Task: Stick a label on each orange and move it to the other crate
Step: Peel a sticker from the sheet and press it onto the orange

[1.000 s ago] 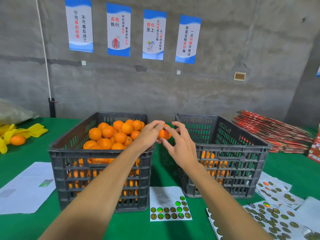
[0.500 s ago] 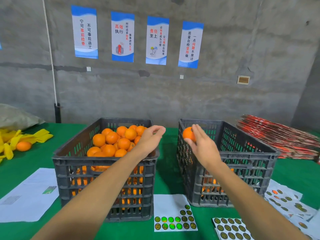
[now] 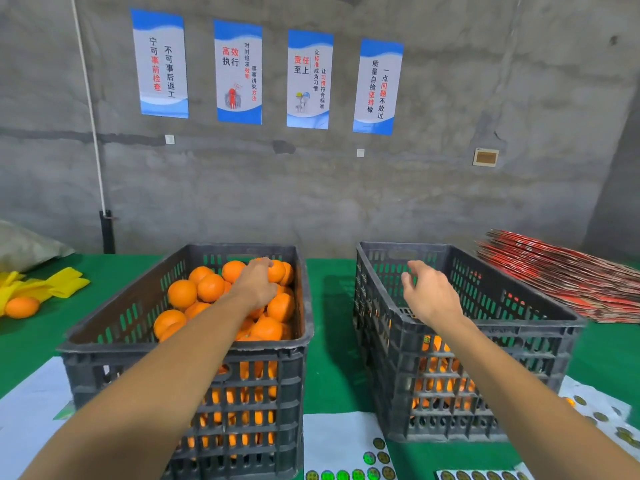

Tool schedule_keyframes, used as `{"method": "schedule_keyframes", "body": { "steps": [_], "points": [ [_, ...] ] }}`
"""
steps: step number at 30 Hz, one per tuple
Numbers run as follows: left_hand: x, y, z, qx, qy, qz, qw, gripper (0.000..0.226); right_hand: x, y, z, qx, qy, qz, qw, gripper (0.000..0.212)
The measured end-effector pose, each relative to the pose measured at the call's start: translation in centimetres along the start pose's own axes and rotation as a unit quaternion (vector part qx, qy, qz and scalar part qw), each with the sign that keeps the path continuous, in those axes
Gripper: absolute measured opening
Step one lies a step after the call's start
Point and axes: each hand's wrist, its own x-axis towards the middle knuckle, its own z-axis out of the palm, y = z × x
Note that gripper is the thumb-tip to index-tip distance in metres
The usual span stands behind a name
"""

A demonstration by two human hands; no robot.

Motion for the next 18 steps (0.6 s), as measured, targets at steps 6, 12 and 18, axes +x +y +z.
{"method": "schedule_keyframes", "body": {
  "steps": [6,12,18],
  "points": [
    [3.9,-2.9,0.8,0.075,-0.028,-0.027,0.996,0.083,1.2,1.4,1.4,-0.004,-0.047,0.048,0.998,0.055],
    [6.4,-3.9,1.4,0.146,-0.066,-0.028,0.987,0.086,1.5,1.7,1.9,-0.006,-0.051,0.064,0.997,0.058],
    [6.8,-3.8,0.8,0.193,-0.034,0.005,0.981,0.062,0.9,1.3,1.6,-0.001,-0.01,0.06,0.998,0.053]
  ]
}}
